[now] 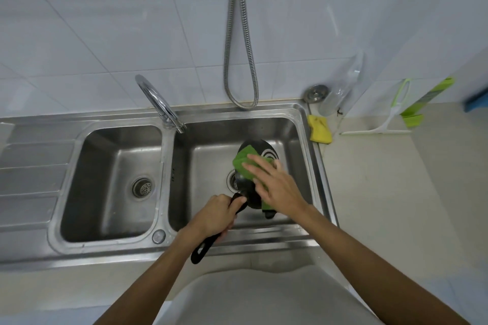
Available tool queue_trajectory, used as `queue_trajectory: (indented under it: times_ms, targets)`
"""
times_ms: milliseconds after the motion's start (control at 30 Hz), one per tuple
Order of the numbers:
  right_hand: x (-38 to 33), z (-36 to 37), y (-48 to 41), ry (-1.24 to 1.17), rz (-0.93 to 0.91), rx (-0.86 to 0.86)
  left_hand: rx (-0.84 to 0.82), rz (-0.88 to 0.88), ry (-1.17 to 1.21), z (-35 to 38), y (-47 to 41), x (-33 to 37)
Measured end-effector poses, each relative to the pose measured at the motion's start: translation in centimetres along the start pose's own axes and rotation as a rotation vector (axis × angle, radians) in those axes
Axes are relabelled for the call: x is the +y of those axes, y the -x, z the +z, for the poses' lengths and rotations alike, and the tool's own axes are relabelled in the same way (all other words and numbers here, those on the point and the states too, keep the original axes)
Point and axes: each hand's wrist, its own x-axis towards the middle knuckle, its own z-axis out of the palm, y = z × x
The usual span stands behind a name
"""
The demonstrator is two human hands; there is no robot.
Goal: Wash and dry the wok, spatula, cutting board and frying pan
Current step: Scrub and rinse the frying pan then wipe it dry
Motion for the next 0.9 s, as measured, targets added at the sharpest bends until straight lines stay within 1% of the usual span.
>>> queue_trajectory:
  times_ms: [67, 100, 133, 167, 200, 267, 367, 400, 433, 467, 500, 567, 600, 633, 667, 700, 800, 867, 900]
  targets:
    - [1.5, -0.9, -1.6, -0.129, 0.257, 0.154, -0.018, 0.010, 0.035, 0.2, 0.6, -0.3]
    - [2.5, -1.5, -2.5, -0.180, 0.388, 0.198, -0.023, 0.022, 0.045, 0.3, 1.0, -0.4]
    - [3.2, -2.0, -3.1, -0.215, 0.478, 0.212, -0.024, 0.033, 0.052, 0.3, 1.3, -0.4]
    - [3.5, -2.3, -3.5, -0.214, 0.507, 0.210, -0.024, 0.040, 0.058, 0.2, 1.4, -0.4]
    - [3.0, -2.5, -3.6, -0.190, 0.490, 0.201, -0.021, 0.045, 0.065, 0.0, 1.4, -0.3]
    - [0.7, -1.8, -3.1, -0.119, 0.388, 0.198, 0.003, 0.047, 0.085, -0.3, 1.0, 0.2]
    - [-2.8, -0.3, -0.8, -0.028, 0.093, 0.125, 0.048, 0.026, 0.118, -1.1, 0.3, 0.7]
    - [-3.1, -0.1, -0.2, 0.008, 0.012, 0.080, 0.051, 0.025, 0.116, -1.3, 0.1, 0.8]
    - [-2.9, -0.4, -0.1, 0.023, -0.031, 0.046, 0.047, 0.023, 0.116, -1.3, 0.1, 0.8]
    - [-2.3, -0.9, -0.4, 0.017, -0.020, 0.039, 0.040, 0.017, 0.126, -1.3, 0.2, 0.7]
    - [-1.6, -1.3, -1.0, -0.011, 0.046, 0.059, 0.029, 0.013, 0.138, -1.1, 0.4, 0.6]
    - [-0.2, -2.1, -2.6, -0.088, 0.255, 0.140, 0.013, 0.021, 0.142, -0.6, 0.9, 0.5]
    - [0.1, -2.4, -3.2, -0.100, 0.314, 0.167, 0.012, 0.025, 0.143, -0.4, 1.0, 0.6]
    - [-0.1, -2.4, -3.4, -0.090, 0.318, 0.177, 0.016, 0.023, 0.148, -0.4, 1.2, 0.7]
    - [-0.7, -2.3, -3.2, -0.068, 0.280, 0.177, 0.024, 0.022, 0.152, -0.5, 1.2, 0.8]
    - [-1.6, -1.9, -2.6, -0.035, 0.198, 0.163, 0.042, 0.022, 0.154, -0.8, 1.0, 1.0]
    - [-3.7, -0.4, 0.3, 0.047, -0.053, 0.057, 0.099, 0.029, 0.124, -1.5, 0.5, 1.9]
    - [-3.1, -0.1, 1.1, 0.089, -0.107, 0.004, 0.095, 0.029, 0.117, -1.3, 0.6, 2.0]
    - [-2.2, -0.2, 0.9, 0.104, -0.083, 0.016, 0.082, 0.017, 0.147, -1.2, 0.8, 1.9]
